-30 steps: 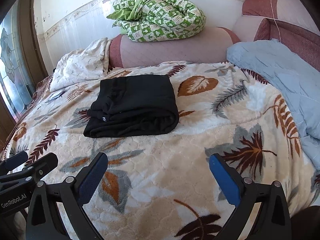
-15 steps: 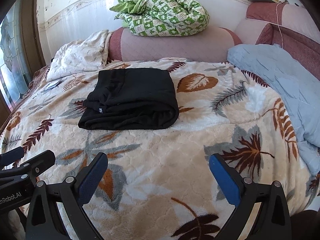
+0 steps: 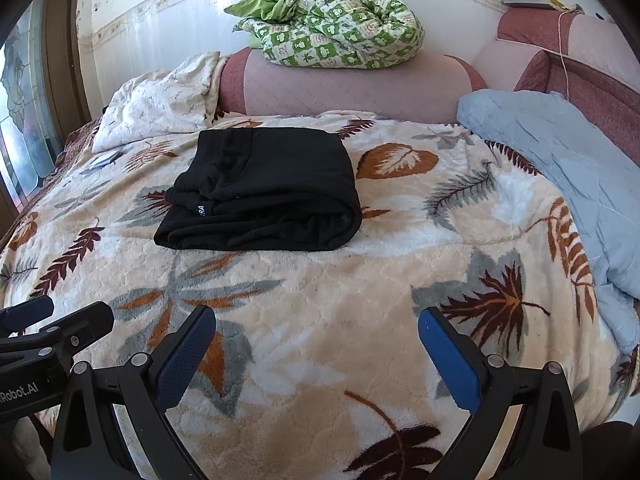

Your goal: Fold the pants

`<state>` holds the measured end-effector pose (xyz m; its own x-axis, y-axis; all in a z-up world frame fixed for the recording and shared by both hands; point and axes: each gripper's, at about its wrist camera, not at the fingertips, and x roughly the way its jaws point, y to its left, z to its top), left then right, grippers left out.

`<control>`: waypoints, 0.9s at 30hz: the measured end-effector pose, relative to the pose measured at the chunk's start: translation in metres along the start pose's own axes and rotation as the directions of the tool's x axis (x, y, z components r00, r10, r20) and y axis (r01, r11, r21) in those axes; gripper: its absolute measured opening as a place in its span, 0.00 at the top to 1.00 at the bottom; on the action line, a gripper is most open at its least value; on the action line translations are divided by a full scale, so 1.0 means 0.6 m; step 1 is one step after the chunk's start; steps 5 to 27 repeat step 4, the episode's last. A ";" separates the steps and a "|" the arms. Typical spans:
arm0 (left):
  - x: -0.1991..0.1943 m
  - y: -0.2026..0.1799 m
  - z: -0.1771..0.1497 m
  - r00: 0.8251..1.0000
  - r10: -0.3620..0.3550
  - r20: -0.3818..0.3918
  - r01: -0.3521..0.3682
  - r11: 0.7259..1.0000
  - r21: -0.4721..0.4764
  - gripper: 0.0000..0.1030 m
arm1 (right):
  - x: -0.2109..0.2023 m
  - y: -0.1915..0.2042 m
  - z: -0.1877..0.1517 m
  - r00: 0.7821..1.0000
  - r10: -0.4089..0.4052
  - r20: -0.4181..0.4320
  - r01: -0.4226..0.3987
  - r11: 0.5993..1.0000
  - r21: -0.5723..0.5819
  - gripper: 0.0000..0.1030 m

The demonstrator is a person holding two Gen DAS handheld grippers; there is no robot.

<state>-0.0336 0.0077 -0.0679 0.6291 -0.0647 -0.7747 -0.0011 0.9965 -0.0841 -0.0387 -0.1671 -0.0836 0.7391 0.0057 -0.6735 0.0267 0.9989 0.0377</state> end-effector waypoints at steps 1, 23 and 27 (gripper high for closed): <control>0.000 -0.001 -0.001 1.000 0.000 0.000 0.000 1.000 0.001 0.05 | 0.001 0.001 -0.001 1.000 -0.001 -0.002 0.001 1.000 -0.002 0.00; 0.000 -0.001 -0.002 1.000 -0.004 -0.002 0.004 1.000 -0.002 0.05 | 0.004 0.001 -0.004 1.000 0.000 -0.012 0.000 1.000 -0.003 0.00; 0.000 -0.001 -0.002 1.000 -0.004 -0.002 0.004 1.000 -0.002 0.05 | 0.004 0.001 -0.004 1.000 0.000 -0.012 0.000 1.000 -0.003 0.00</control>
